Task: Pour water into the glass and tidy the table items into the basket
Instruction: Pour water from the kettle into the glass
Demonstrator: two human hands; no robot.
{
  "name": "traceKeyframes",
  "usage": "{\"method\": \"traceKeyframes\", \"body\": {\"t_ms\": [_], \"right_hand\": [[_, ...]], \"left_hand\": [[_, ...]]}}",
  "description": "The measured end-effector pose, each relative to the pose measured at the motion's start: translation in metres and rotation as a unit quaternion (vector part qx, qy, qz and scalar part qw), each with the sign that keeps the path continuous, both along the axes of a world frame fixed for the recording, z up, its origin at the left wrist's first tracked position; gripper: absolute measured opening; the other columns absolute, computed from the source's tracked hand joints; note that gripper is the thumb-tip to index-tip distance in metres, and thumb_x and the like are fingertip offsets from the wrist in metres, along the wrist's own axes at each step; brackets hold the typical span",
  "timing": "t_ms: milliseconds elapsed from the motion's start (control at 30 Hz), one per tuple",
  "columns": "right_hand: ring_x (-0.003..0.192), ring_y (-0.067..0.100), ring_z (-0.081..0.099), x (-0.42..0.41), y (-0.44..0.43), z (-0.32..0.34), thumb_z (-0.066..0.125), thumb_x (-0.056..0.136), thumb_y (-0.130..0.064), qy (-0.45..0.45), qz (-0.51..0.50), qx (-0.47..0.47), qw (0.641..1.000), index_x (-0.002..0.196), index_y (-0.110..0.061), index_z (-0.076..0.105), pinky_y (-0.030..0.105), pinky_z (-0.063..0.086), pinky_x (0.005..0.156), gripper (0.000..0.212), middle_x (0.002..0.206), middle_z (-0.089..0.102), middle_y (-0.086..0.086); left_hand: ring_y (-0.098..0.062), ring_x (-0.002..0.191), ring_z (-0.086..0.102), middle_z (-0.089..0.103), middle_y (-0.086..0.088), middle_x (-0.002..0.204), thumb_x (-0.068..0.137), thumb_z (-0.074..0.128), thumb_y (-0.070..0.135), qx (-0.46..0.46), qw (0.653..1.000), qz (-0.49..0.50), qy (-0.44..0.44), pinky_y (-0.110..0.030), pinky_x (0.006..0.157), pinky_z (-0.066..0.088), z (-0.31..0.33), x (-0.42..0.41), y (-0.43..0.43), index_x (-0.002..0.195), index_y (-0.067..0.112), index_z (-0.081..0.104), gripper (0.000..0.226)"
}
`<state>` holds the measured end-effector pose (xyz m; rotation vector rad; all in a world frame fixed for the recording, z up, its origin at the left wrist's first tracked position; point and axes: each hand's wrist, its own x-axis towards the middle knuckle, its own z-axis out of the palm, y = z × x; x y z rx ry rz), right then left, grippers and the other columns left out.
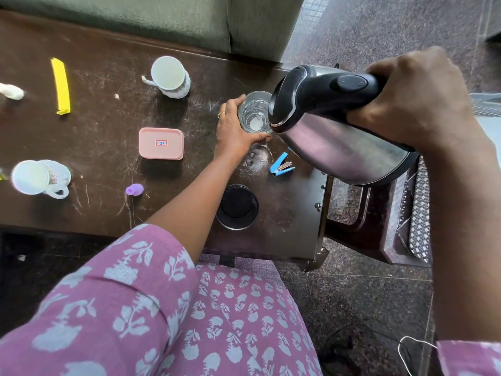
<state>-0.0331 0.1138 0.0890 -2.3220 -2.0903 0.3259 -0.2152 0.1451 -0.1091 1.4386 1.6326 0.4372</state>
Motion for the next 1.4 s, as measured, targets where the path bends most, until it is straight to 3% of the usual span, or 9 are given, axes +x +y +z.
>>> {"method": "traceKeyframes", "body": {"t_ms": [167, 367, 533, 833, 967, 1100, 1267, 1400], "right_hand": [[0.073, 0.045, 0.058, 0.0016, 0.0, -0.0011, 0.067, 0.074, -0.035, -0.004, 0.007, 0.005, 1.0, 0.091, -0.008, 0.07, 0.047, 0.05, 0.072, 0.033, 0.077, 0.063, 0.029], [0.073, 0.045, 0.058, 0.0002, 0.0003, -0.0011, 0.056, 0.067, -0.046, -0.002, -0.001, 0.004, 1.0, 0.09, -0.008, 0.07, 0.047, 0.051, 0.071, 0.047, 0.076, 0.063, 0.028], [0.074, 0.045, 0.059, 0.001, 0.001, -0.0017, 0.067, 0.073, -0.036, -0.01, 0.005, 0.004, 1.0, 0.091, -0.007, 0.07, 0.048, 0.051, 0.073, 0.034, 0.077, 0.063, 0.029], [0.072, 0.043, 0.058, -0.0001, 0.0006, 0.0024, 0.064, 0.071, -0.04, -0.004, -0.004, -0.005, 1.0, 0.09, -0.007, 0.071, 0.046, 0.051, 0.073, 0.038, 0.065, 0.051, 0.02], [0.074, 0.043, 0.06, 0.0009, 0.0014, 0.0025, 0.066, 0.073, -0.035, -0.008, 0.0, -0.001, 1.0, 0.092, -0.007, 0.071, 0.047, 0.051, 0.075, 0.034, 0.075, 0.062, 0.027], [0.073, 0.042, 0.059, -0.0005, 0.001, 0.0047, 0.055, 0.065, -0.046, 0.0, -0.006, -0.008, 1.0, 0.09, -0.008, 0.07, 0.046, 0.051, 0.073, 0.048, 0.074, 0.062, 0.025], [0.073, 0.043, 0.059, 0.0008, 0.0012, 0.0053, 0.066, 0.073, -0.035, -0.004, 0.0, -0.006, 1.0, 0.091, -0.007, 0.07, 0.047, 0.052, 0.074, 0.033, 0.076, 0.063, 0.027], [0.074, 0.044, 0.059, 0.0003, 0.0014, 0.0058, 0.063, 0.07, -0.042, -0.004, -0.003, -0.011, 1.0, 0.091, -0.008, 0.07, 0.046, 0.051, 0.074, 0.041, 0.077, 0.063, 0.027]], "left_hand": [[-0.019, 0.129, 0.038, 0.041, -0.003, 0.138, 0.057, 0.086, 0.03, -0.002, 1.0, 0.0, 0.0, -0.034, 0.103, 0.037, 0.0011, 0.0006, 0.0001, 0.132, 0.021, 0.038, 0.089], [-0.019, 0.129, 0.038, 0.041, -0.004, 0.138, 0.057, 0.086, 0.029, -0.005, 1.0, -0.002, 0.0, -0.033, 0.103, 0.036, 0.0019, 0.0001, 0.0003, 0.132, 0.021, 0.038, 0.09], [-0.018, 0.128, 0.039, 0.041, -0.003, 0.138, 0.056, 0.086, 0.029, -0.005, 1.0, -0.001, -0.002, -0.033, 0.103, 0.035, 0.0025, 0.0001, 0.0001, 0.131, 0.021, 0.038, 0.09], [-0.018, 0.128, 0.039, 0.041, -0.002, 0.138, 0.056, 0.087, 0.028, -0.01, 1.0, 0.0, -0.007, -0.033, 0.104, 0.035, 0.0055, -0.0001, -0.0004, 0.131, 0.021, 0.038, 0.09], [-0.018, 0.129, 0.038, 0.041, -0.002, 0.138, 0.056, 0.087, 0.028, -0.011, 1.0, -0.002, -0.006, -0.034, 0.104, 0.034, 0.0063, 0.0, 0.0, 0.131, 0.021, 0.038, 0.09], [-0.018, 0.128, 0.039, 0.041, -0.003, 0.138, 0.056, 0.087, 0.027, -0.012, 1.0, -0.001, -0.006, -0.033, 0.104, 0.034, 0.006, 0.0, -0.0001, 0.131, 0.021, 0.038, 0.09], [-0.018, 0.129, 0.038, 0.041, -0.003, 0.138, 0.056, 0.087, 0.027, -0.013, 1.0, 0.0, -0.006, -0.033, 0.104, 0.035, 0.0053, 0.0003, -0.0003, 0.131, 0.021, 0.038, 0.089], [-0.018, 0.128, 0.038, 0.041, -0.002, 0.138, 0.056, 0.087, 0.027, -0.011, 1.0, -0.002, -0.005, -0.032, 0.103, 0.035, 0.0058, 0.0001, -0.0001, 0.131, 0.021, 0.038, 0.089]]}}
